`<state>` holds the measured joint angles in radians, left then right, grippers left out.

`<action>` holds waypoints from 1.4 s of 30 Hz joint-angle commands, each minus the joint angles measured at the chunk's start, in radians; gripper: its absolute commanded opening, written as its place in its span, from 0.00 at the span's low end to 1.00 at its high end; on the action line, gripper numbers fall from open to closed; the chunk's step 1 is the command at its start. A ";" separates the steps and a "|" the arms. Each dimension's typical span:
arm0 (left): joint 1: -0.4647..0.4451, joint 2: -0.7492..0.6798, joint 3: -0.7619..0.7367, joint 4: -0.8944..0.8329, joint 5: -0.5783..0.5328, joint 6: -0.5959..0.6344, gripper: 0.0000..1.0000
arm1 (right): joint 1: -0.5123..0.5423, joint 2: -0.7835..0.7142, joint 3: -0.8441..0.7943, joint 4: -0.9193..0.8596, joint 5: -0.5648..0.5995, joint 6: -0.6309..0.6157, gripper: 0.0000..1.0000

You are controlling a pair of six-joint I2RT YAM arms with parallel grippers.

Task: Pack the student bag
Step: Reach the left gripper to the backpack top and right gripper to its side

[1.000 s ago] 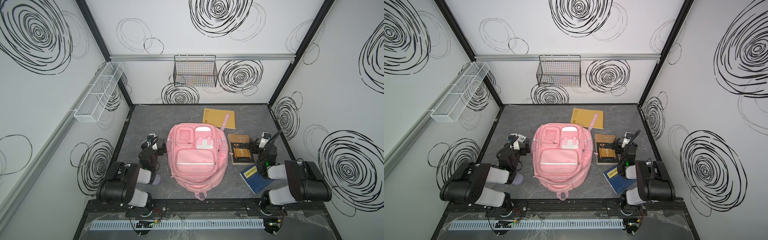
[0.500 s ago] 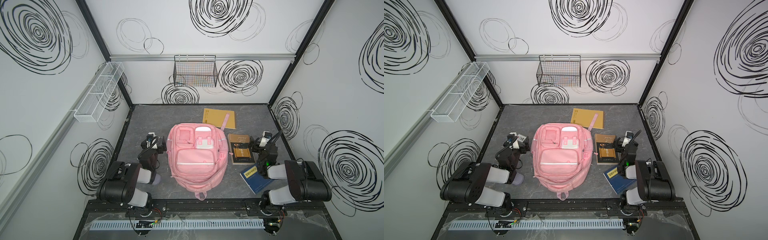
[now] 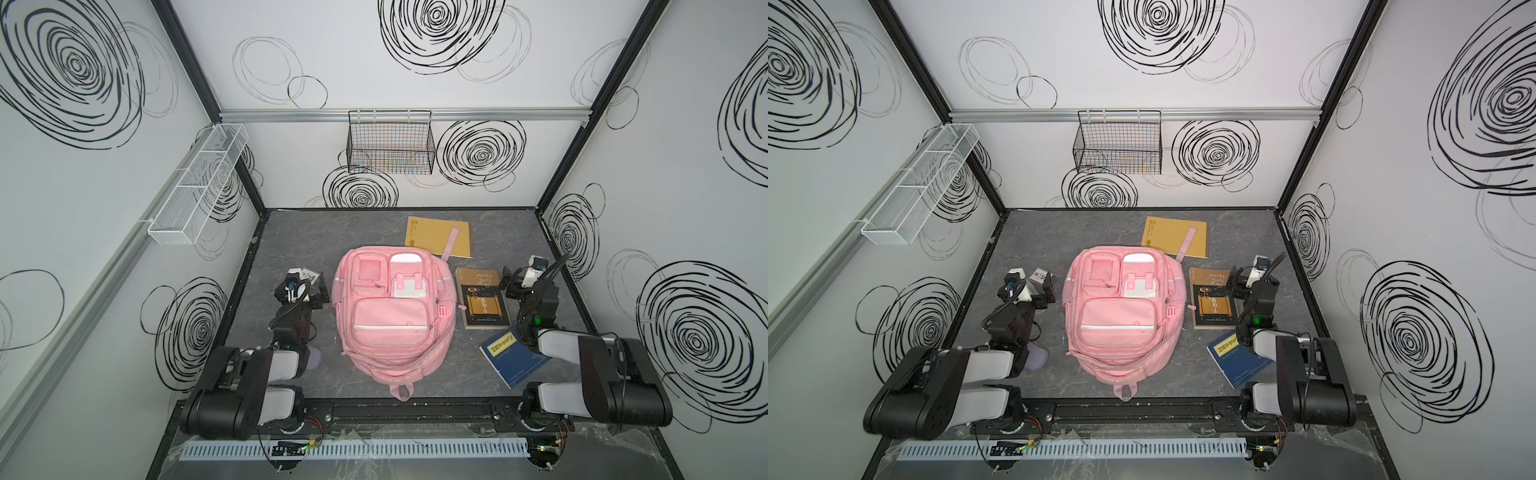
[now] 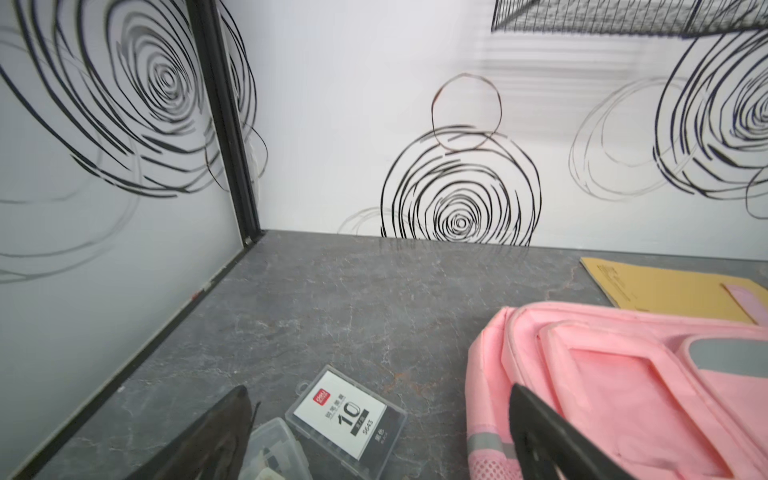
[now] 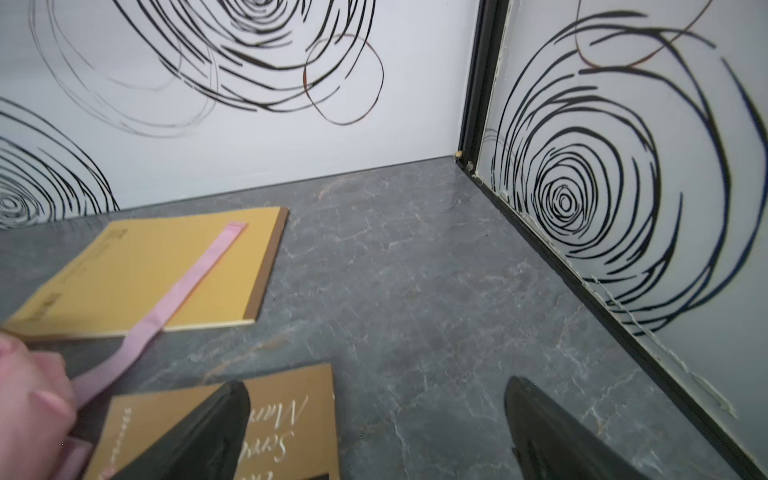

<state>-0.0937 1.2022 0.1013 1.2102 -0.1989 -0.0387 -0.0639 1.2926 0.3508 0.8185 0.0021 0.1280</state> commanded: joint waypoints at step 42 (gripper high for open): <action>-0.355 0.800 1.176 -1.266 0.394 -0.351 0.53 | 0.315 0.002 0.159 -0.697 -0.438 -0.871 0.53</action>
<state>-0.4877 1.9827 1.3163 -0.1196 0.2707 -0.3264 0.2504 1.2629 0.4877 0.1165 -0.4545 -0.7040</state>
